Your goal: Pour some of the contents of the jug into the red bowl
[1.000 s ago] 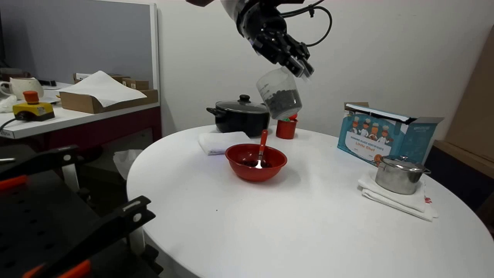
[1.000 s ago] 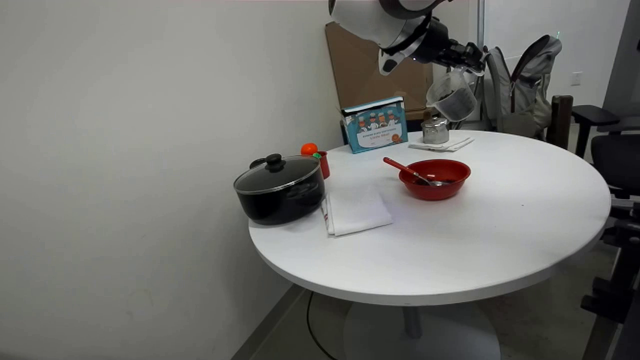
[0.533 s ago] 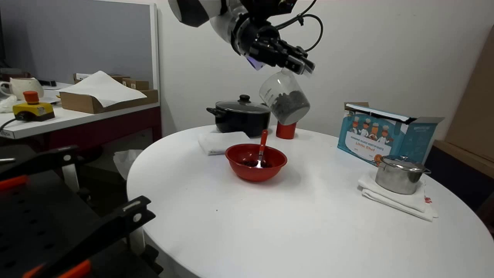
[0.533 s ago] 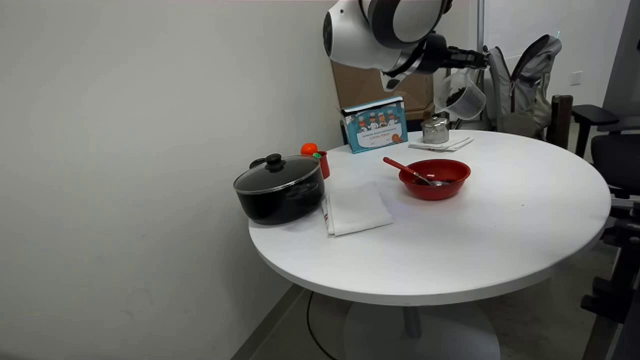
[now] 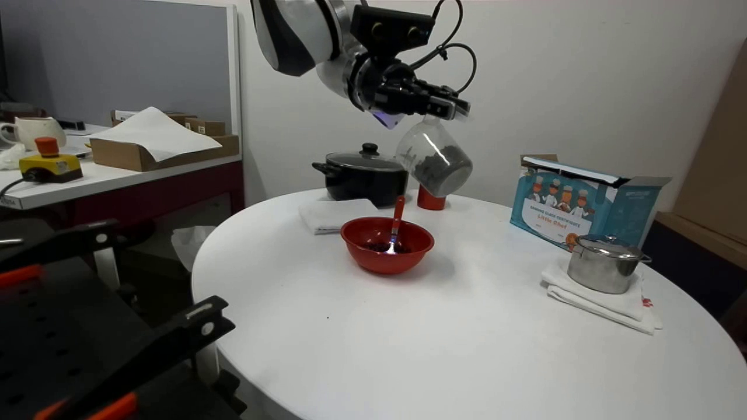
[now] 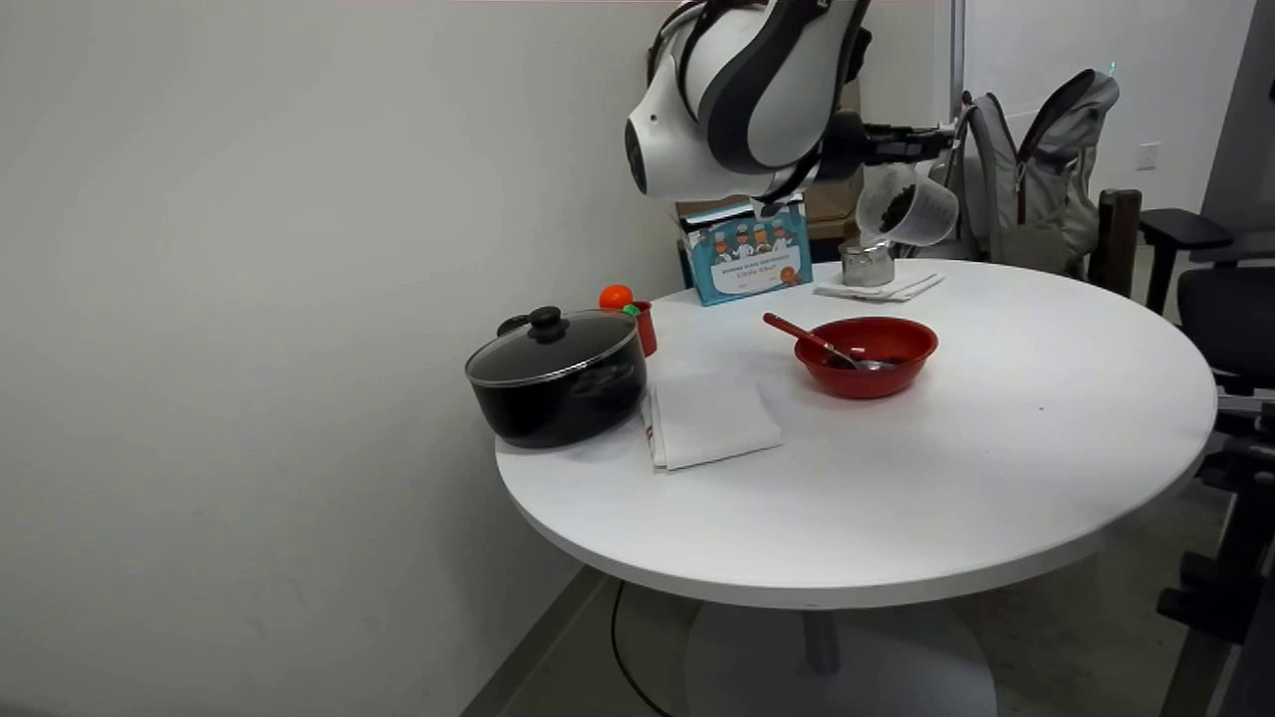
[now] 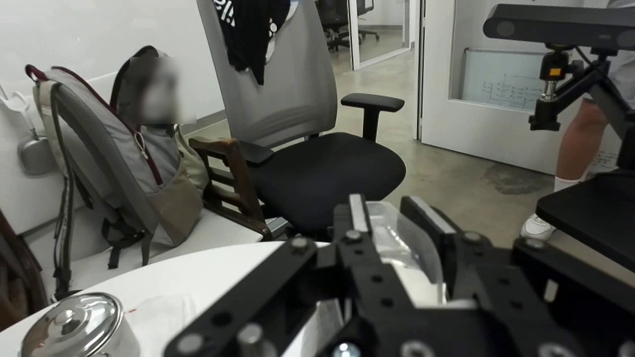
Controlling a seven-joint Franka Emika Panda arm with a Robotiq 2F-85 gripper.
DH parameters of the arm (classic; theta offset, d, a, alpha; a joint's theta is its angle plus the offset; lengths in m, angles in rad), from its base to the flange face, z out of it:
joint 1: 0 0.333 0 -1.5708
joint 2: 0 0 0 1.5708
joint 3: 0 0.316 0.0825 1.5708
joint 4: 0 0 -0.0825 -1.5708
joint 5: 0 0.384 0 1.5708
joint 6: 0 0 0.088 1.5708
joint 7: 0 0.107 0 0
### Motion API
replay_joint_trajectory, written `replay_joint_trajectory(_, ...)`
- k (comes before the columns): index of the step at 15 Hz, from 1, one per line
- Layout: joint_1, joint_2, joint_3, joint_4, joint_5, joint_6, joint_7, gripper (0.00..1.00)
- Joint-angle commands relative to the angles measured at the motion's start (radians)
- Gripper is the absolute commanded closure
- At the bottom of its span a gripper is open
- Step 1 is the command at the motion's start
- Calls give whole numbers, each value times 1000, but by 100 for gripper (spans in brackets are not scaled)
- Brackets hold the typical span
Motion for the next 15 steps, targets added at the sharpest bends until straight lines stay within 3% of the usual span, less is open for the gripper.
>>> replay_joint_trajectory(1,50,93,7,108,-50,-136,29,90)
replay_joint_trajectory(7,107,203,1,196,-159,-300,66,90)
replay_joint_trajectory(15,116,332,-2,238,-288,-427,102,90)
